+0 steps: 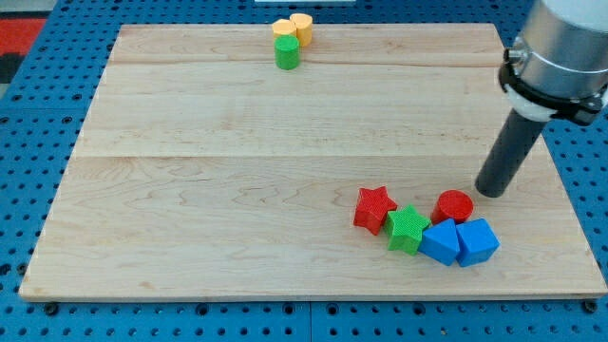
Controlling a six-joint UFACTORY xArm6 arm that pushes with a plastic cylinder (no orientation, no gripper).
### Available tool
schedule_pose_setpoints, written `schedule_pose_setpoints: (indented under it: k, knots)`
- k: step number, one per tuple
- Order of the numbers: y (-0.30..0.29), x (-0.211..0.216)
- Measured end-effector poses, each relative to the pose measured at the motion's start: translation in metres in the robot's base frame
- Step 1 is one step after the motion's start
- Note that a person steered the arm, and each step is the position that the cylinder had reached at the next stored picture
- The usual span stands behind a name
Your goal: Place the blue objects at the center of the table
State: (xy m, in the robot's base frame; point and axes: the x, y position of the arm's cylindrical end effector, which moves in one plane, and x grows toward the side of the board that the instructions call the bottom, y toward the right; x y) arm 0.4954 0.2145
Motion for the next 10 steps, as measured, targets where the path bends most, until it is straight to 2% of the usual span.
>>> schedule_pose_setpoints:
  k: [1,2,3,5,6,7,8,9,10]
  knots:
    - [0.030,0.009]
    - [0.053,0.043]
    - [0.043,0.077]
    - [-0.038,0.078]
    - [-0.051,0.078]
    - [-0.040,0.085]
    - [-0.037,0.111]
    - [-0.084,0.102]
    - [-0.095,0.044]
